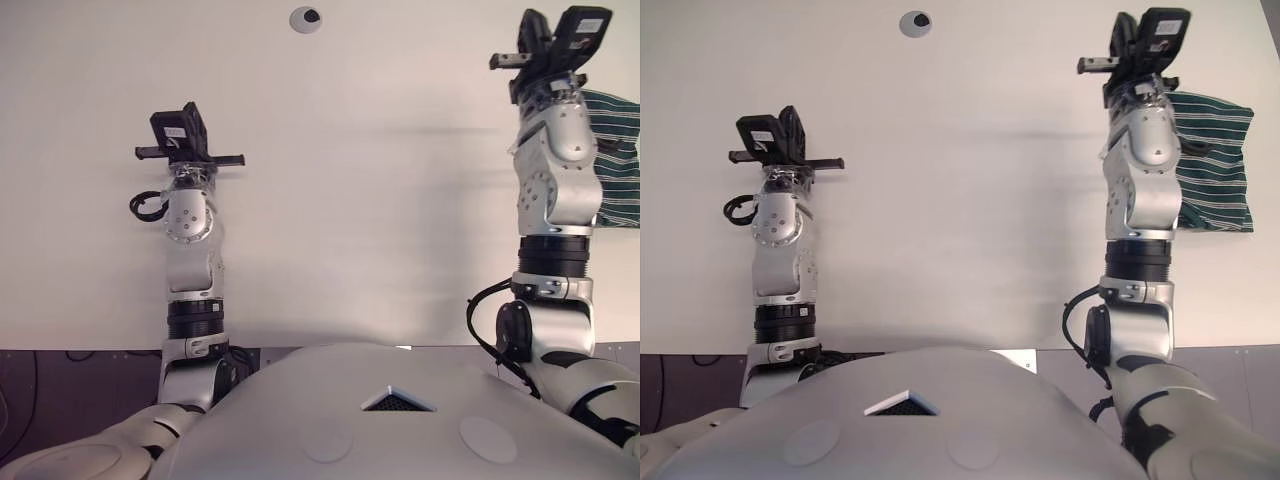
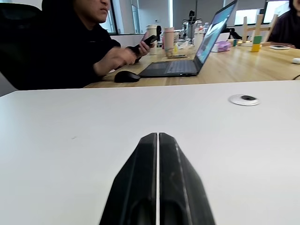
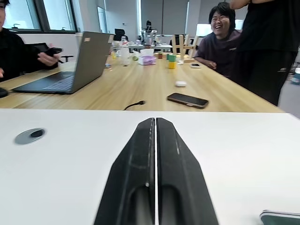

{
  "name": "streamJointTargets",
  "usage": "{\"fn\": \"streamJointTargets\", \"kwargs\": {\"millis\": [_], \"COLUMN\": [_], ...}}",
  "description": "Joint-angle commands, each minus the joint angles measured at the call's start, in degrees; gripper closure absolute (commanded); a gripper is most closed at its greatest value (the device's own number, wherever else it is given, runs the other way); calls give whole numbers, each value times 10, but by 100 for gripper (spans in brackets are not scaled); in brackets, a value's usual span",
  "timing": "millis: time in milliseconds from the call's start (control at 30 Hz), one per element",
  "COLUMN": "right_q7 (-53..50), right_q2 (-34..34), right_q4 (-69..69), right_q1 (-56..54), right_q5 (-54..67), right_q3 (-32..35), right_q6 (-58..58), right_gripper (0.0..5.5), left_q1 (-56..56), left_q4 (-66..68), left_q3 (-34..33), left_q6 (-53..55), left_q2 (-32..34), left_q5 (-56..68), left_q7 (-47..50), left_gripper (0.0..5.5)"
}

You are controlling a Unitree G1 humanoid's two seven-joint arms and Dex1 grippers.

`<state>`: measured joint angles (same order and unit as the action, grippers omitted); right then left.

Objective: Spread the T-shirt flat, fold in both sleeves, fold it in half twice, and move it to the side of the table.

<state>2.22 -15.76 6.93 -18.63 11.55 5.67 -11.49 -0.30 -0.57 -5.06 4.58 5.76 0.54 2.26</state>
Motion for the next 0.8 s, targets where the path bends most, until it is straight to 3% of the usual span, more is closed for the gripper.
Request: {"fn": "streamJointTargets", "kwargs": {"millis": [33,467,800], "right_q7": [-25,-78,-86], "right_q2": [41,73,70], "right_q4": [-32,-92,-25], "right_q1": [36,158,119], "right_q5": [-20,-63,-74], "right_q3": [-9,19,33], "right_q6": [2,13,49], "right_gripper": [547,547,547], "left_q1": [-5,-75,-129], "left_q4": [11,24,83], "left_q3": [-5,-16,-10], "left_q6": [2,73,50], "left_q2": [-2,44,26], "left_q5": [3,33,29], "left_q7": [-2,-65,-58], "left_gripper": [550,550,550]}}
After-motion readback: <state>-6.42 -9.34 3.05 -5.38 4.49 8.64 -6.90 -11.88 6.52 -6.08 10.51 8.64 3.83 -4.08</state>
